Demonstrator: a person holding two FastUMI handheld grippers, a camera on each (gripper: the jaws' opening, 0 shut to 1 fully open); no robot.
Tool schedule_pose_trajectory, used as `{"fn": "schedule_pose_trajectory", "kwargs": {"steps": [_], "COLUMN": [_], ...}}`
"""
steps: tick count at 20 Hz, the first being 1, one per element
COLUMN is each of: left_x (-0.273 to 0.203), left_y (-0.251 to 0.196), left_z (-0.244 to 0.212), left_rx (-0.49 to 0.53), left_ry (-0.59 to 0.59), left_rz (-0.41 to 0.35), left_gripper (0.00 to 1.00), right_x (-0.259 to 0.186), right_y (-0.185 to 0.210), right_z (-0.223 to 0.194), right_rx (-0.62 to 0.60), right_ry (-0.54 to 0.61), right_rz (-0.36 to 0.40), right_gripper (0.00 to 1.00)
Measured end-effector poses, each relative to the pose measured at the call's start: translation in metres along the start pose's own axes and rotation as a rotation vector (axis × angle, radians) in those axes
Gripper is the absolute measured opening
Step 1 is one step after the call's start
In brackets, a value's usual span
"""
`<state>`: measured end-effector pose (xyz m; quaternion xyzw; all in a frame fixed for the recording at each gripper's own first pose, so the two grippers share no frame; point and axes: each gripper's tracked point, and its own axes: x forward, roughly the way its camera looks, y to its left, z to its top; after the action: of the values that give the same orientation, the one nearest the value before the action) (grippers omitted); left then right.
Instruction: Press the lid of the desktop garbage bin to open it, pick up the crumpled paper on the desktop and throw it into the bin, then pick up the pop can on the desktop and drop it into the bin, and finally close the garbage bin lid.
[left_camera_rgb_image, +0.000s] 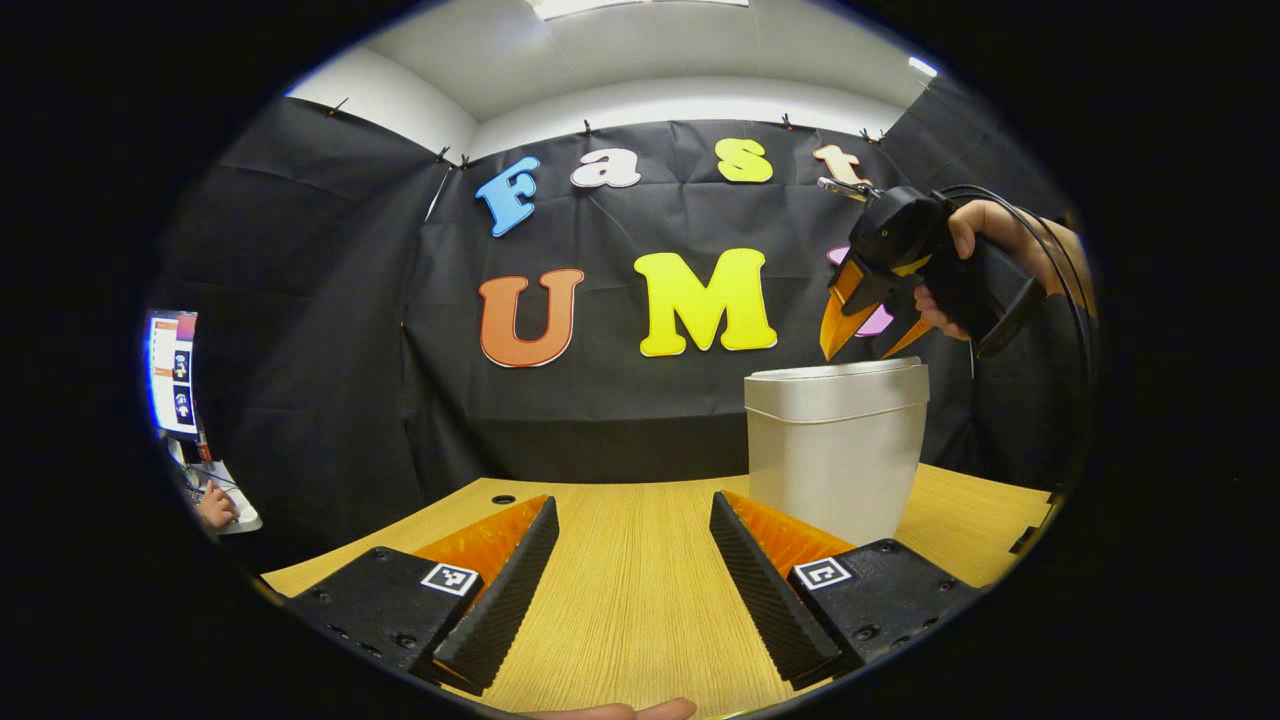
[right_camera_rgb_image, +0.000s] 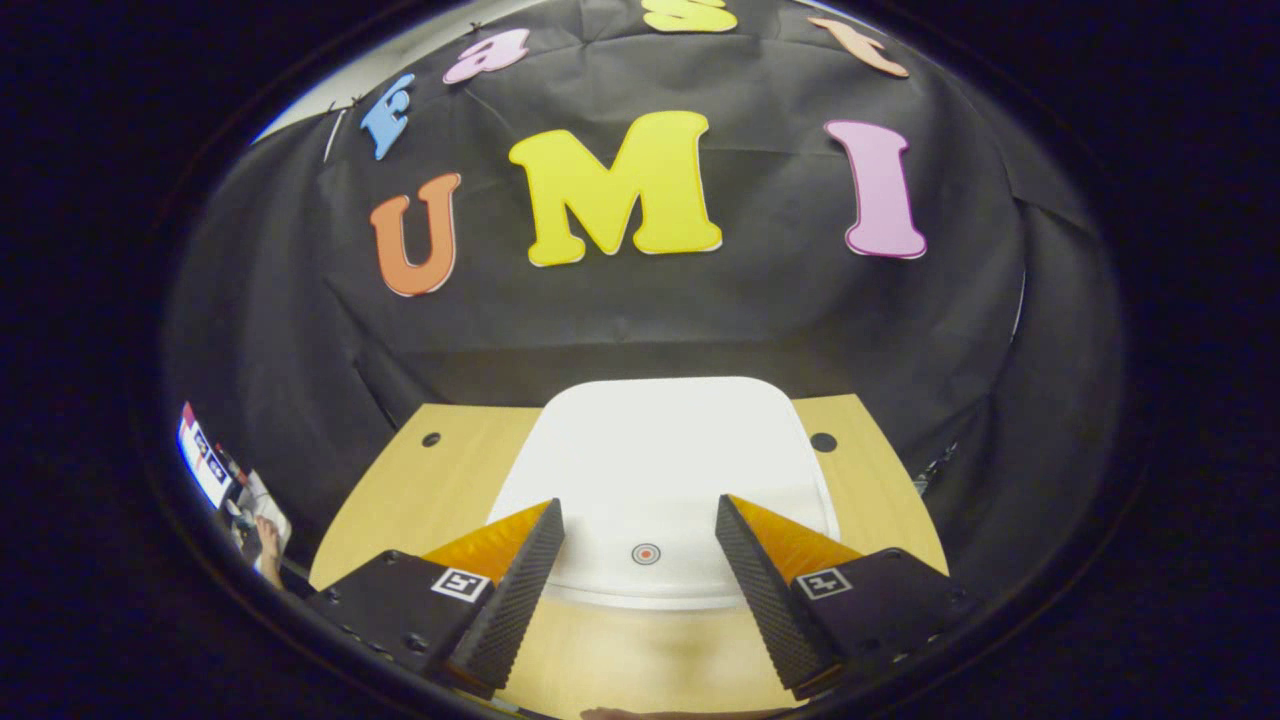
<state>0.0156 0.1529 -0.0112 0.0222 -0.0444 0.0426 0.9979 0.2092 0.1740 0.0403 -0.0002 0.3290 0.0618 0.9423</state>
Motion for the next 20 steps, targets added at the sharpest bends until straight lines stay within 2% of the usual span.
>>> {"fn": "schedule_pose_trajectory", "kwargs": {"steps": [2,6,10,17,20], "left_x": [0.001,0.001,0.001,-0.002,-0.004], "left_y": [-0.001,-0.003,-0.014,-0.023,-0.020], "left_z": [0.000,-0.005,-0.007,-0.012,-0.011], "left_rx": [-0.003,0.002,-0.031,-0.024,-0.012], "left_ry": [-0.005,0.007,0.013,0.025,0.026], "left_rz": [-0.008,-0.033,-0.080,-0.082,-0.071], "left_gripper": [0.98,0.98,0.98,0.99,0.99], "right_x": [0.002,-0.001,-0.002,-0.001,0.000], "right_y": [0.003,0.002,0.000,0.000,0.001], "right_z": [0.000,-0.001,-0.004,-0.010,-0.011], "right_rx": [-0.045,0.009,0.004,-0.014,-0.030], "right_ry": [-0.020,-0.064,-0.207,-0.342,-0.449], "right_rz": [-0.032,-0.040,-0.048,-0.043,-0.051], "right_gripper": [0.95,0.96,0.98,1.00,1.00]}}
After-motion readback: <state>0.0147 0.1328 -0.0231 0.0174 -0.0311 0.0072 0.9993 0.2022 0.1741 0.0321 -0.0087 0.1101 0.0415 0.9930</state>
